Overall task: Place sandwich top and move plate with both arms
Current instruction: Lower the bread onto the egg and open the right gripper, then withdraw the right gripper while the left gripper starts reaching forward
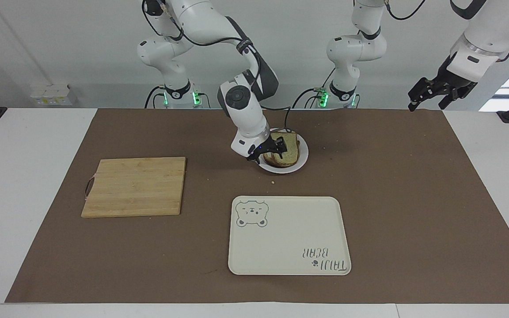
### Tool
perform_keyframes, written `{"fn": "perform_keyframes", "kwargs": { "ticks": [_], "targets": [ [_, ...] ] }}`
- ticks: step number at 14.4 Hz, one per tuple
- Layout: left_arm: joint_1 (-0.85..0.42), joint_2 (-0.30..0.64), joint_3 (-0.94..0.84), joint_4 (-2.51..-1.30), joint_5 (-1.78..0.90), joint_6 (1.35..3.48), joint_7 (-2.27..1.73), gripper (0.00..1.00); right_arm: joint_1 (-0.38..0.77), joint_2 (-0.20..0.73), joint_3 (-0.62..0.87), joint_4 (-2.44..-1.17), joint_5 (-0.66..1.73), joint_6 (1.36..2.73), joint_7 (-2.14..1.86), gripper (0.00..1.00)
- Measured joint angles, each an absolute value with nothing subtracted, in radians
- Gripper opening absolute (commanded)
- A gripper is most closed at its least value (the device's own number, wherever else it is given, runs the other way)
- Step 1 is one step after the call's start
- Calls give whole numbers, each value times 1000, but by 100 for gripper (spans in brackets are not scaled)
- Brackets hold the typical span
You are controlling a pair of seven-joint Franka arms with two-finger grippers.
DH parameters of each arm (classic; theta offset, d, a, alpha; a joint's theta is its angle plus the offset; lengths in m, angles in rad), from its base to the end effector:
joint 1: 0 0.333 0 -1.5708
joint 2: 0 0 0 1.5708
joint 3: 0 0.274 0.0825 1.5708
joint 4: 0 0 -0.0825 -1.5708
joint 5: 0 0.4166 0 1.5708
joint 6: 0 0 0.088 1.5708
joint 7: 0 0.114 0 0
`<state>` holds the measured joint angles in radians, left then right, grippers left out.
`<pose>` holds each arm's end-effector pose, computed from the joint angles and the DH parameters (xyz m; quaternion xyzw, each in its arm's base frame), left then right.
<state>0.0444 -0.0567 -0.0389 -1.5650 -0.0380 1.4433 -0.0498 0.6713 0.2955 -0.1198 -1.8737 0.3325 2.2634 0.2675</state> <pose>0.5579 -0.0022 0.6002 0.9990 0.0259 -0.0329 0.0171 0.5460 0.3506 0.3017 -0.9911 -0.0447 0.0011 0.1252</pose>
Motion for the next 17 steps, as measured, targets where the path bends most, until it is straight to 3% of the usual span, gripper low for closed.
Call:
{"fn": "perform_keyframes", "kwargs": {
  "ticks": [3, 14, 17],
  "targets": [
    [44, -57, -39, -1565, -38, 1443, -50, 100, 596, 241, -123, -1867, 246, 2229, 262, 100],
    [44, -57, -39, -1565, -38, 1443, -50, 100, 353, 26, -132, -1801, 126, 1790, 145, 100],
    [44, -57, -39, -1565, -38, 1443, -50, 100, 286, -14, -133, -1801, 61, 1758, 125, 100]
  ]
}}
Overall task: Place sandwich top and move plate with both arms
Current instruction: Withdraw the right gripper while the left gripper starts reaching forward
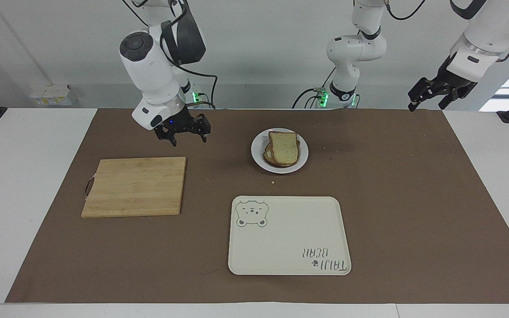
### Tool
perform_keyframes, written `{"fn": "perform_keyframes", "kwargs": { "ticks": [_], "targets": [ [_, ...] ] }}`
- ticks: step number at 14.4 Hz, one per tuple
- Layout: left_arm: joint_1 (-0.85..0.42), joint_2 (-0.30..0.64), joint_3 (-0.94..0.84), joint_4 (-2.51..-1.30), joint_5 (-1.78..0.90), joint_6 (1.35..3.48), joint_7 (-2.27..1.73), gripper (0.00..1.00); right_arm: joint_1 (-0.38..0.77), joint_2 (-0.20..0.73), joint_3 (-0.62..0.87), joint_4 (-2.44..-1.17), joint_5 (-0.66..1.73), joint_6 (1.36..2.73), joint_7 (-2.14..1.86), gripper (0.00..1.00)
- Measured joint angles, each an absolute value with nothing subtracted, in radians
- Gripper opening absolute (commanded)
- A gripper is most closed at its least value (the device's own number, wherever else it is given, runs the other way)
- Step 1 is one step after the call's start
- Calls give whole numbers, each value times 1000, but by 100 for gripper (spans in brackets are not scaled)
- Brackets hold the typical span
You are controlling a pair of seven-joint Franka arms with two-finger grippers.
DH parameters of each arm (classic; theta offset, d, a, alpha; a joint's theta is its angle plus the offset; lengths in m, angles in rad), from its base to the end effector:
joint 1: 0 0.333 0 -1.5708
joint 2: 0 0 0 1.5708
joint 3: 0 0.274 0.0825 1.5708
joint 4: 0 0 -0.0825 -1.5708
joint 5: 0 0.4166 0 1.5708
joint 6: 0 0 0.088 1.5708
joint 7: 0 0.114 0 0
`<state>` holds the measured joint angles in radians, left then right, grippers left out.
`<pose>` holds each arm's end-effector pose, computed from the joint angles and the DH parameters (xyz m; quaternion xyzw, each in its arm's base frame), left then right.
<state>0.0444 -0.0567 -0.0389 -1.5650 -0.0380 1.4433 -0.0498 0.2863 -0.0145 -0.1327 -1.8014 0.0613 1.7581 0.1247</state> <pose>0.5579 -0.0022 0.6002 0.9990 0.0259 -0.0329 0.0171 0.5801 0.0955 0.4830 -0.9994 -0.0083 0.0186 0.0287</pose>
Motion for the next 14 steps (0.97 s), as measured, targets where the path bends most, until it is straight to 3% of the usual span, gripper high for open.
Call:
{"fn": "perform_keyframes", "kwargs": {
  "ticks": [10, 14],
  "targets": [
    [44, -57, -59, -1566, -48, 1433, -50, 100, 135, -58, -135, -1799, -14, 1636, 25, 100],
    [44, -79, -56, -1612, -187, 1432, -50, 100, 114, -82, -135, -1757, -27, 1608, 2, 100]
  ]
}}
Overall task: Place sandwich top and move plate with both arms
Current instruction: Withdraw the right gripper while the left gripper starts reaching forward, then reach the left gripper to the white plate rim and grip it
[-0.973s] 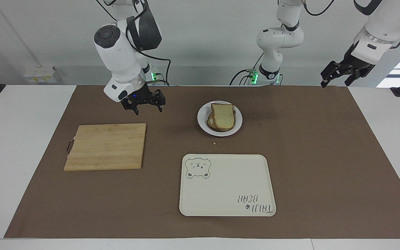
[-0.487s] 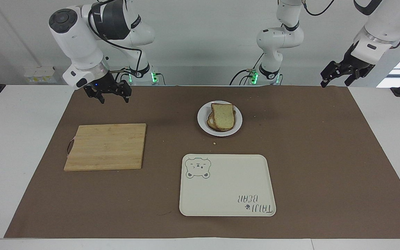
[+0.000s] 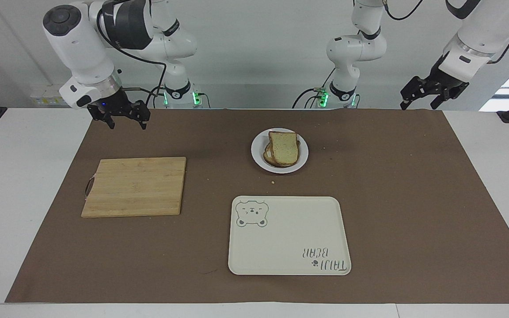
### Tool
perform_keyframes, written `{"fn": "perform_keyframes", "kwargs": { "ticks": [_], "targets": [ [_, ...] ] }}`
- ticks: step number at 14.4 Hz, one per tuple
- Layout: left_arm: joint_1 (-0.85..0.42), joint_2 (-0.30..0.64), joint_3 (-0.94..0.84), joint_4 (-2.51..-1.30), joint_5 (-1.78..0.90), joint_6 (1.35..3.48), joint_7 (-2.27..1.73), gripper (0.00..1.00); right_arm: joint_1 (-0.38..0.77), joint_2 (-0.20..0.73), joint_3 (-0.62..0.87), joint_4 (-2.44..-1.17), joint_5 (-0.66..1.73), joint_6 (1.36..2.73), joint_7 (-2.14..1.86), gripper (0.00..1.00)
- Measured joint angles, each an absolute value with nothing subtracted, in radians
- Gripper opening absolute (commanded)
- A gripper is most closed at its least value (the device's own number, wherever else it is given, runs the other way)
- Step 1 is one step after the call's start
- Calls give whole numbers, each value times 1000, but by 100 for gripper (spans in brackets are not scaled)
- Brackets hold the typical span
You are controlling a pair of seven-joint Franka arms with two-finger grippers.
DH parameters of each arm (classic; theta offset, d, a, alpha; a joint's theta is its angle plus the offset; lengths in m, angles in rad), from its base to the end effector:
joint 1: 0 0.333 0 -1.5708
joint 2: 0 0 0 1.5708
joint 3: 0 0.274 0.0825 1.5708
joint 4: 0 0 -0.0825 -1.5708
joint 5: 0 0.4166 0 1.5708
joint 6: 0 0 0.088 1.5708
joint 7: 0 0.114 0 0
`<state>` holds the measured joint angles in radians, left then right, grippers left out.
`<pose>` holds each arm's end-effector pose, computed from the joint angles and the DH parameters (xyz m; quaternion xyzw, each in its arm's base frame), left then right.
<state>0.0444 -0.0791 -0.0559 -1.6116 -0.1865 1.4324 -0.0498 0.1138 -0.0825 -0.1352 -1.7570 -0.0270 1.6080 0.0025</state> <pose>0.5495 -0.0305 0.5908 0.9946 0.0110 -0.0526 0.0890 0.5627 -0.0170 0.5318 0.9993 -0.0106 -0.0337 0.0076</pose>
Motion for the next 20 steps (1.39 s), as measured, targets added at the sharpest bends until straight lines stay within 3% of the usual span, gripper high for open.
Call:
{"fn": "perform_keyframes", "kwargs": {
  "ticks": [5, 11, 20],
  "targets": [
    [45, -152, -50, -1793, -367, 1528, 36, 100, 97, -93, -137, -1639, -27, 1571, 2, 100],
    [37, -159, -56, -2011, -511, 1688, 183, 100, 96, -97, -145, -1542, -28, 1478, -9, 100],
    [-125, -157, -64, -2363, -718, 2067, 280, 100, 97, -111, -142, -1544, -27, 1459, -26, 100]
  ]
}}
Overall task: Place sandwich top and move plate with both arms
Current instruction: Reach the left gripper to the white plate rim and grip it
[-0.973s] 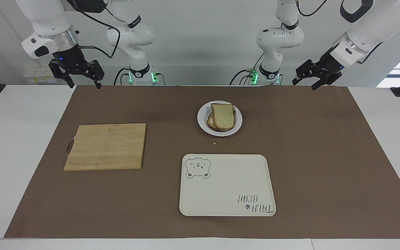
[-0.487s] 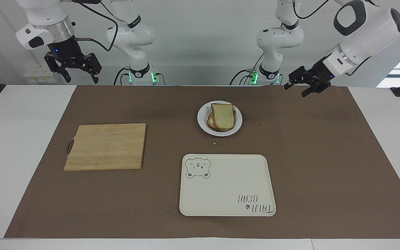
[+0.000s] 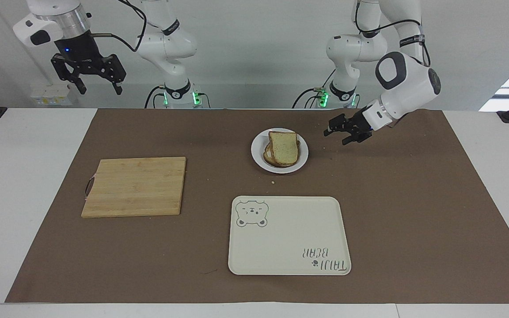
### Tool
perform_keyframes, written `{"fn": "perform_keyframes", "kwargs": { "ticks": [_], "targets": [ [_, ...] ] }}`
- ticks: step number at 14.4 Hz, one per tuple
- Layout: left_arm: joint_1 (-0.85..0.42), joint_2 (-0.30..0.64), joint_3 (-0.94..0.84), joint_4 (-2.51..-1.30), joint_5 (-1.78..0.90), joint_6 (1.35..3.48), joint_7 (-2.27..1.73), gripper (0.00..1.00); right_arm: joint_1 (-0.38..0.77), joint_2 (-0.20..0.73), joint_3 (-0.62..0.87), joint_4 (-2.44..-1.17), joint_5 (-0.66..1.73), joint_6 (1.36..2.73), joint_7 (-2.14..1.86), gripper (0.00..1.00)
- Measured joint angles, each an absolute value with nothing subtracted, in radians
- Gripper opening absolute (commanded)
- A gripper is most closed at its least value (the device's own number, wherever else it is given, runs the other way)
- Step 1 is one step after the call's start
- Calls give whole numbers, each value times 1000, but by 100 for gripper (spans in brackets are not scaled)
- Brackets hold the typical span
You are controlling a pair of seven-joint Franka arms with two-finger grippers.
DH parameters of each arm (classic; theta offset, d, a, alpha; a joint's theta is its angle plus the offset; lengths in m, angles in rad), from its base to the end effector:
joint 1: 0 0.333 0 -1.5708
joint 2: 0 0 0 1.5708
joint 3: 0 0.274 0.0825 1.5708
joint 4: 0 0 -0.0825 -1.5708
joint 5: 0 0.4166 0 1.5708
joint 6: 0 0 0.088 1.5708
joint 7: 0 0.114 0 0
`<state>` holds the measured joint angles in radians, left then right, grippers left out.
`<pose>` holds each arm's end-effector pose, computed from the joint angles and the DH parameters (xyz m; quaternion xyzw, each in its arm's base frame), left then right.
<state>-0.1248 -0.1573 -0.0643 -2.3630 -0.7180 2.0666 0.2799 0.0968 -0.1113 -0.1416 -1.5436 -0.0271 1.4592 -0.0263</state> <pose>0.4867 -0.1318 0.3218 0.9537 -0.0336 -0.0508 0.2946 0.5433 -0.0321 0.6415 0.9998 -0.0106 0.0127 0.0061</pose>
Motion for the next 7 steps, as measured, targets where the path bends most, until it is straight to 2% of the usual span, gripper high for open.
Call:
{"fn": "perform_keyframes", "kwargs": {
  "ticks": [3, 7],
  "targets": [
    [-188, -149, -66, -2457, -844, 2178, 350, 100, 97, -111, -139, -1544, -27, 1459, -26, 100],
    [-218, -128, -66, -2521, -974, 2227, 440, 79, 98, -111, -139, -1544, -27, 1459, -26, 100]
  ]
}}
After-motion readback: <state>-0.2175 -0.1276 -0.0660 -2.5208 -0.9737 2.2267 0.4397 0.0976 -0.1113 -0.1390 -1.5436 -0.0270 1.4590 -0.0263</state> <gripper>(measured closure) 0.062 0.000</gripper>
